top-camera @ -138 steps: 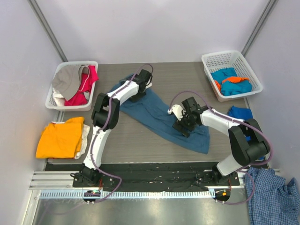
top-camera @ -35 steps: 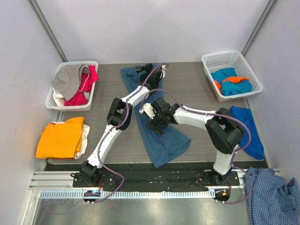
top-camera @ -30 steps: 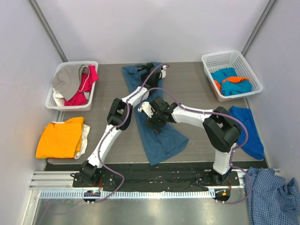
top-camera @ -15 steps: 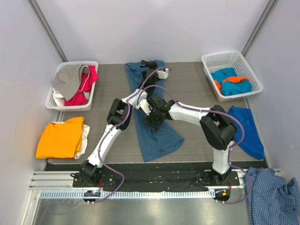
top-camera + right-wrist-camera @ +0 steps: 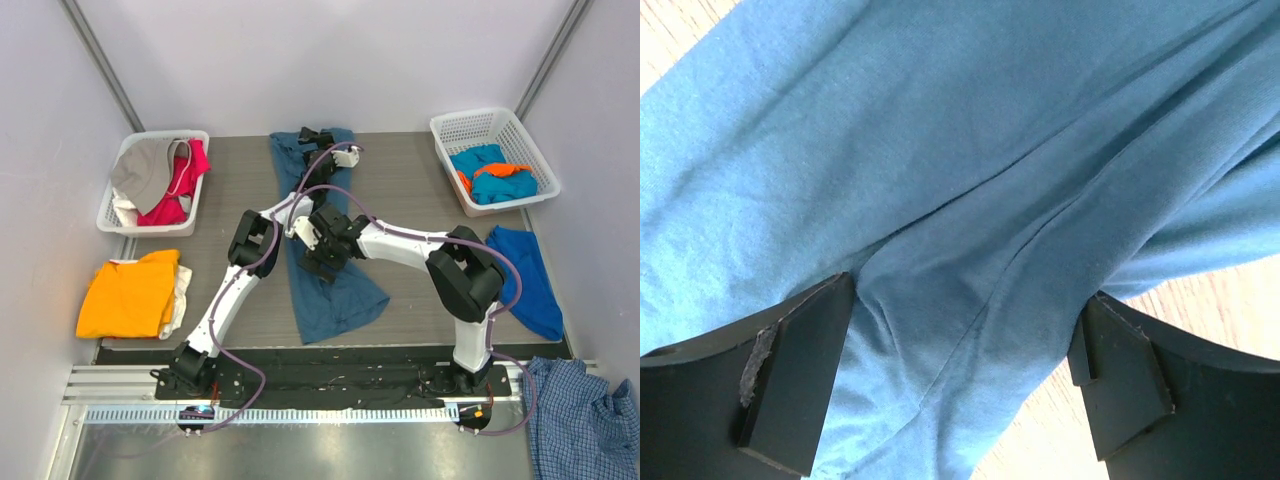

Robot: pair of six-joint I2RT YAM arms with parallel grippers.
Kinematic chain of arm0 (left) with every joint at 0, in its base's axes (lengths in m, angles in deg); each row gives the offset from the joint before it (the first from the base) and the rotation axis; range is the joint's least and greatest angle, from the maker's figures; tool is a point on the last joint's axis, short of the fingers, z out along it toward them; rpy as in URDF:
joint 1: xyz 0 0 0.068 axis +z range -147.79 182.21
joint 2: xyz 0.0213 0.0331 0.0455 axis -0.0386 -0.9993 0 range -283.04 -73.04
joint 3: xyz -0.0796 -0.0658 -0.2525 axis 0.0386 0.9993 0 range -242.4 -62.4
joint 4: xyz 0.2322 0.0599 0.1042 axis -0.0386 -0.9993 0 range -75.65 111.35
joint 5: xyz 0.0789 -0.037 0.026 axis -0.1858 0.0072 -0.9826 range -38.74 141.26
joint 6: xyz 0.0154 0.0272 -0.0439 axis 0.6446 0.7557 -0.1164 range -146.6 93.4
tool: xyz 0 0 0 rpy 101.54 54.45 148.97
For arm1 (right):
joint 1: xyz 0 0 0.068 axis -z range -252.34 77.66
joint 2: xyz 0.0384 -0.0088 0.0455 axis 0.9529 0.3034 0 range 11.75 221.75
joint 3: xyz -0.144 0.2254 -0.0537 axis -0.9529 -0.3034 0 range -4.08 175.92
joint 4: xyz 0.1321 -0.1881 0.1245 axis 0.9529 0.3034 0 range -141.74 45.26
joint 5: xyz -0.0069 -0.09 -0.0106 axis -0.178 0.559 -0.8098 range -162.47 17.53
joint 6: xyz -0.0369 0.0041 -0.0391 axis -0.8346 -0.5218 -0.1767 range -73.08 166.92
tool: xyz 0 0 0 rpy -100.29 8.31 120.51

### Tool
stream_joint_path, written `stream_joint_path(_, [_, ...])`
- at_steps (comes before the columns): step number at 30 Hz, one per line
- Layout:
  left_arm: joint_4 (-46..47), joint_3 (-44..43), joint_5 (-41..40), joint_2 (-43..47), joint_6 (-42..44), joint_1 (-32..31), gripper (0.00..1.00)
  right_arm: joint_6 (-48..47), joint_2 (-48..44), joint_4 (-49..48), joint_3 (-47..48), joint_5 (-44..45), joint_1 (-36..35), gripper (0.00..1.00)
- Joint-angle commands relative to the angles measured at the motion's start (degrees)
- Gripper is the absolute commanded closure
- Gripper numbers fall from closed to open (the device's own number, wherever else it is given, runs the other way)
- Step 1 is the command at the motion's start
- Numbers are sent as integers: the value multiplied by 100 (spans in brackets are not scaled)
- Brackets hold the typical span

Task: Fold and stack the t-shirts
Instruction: Rotate the tshirt 90 degrees

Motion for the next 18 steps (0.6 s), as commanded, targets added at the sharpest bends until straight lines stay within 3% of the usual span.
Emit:
stream_joint_path(1, [645, 385, -183, 427, -461, -54, 0, -134, -562, -49, 162, 173, -118, 8])
stream_joint_path(16, [892, 2492, -957, 2508, -496, -133, 0, -363, -1924, -189, -796, 1166, -118, 7])
stream_joint_path(18, [647, 2845, -1053, 2887, -793, -133, 0, -354, -2223, -312, -1033, 1491, -109, 0])
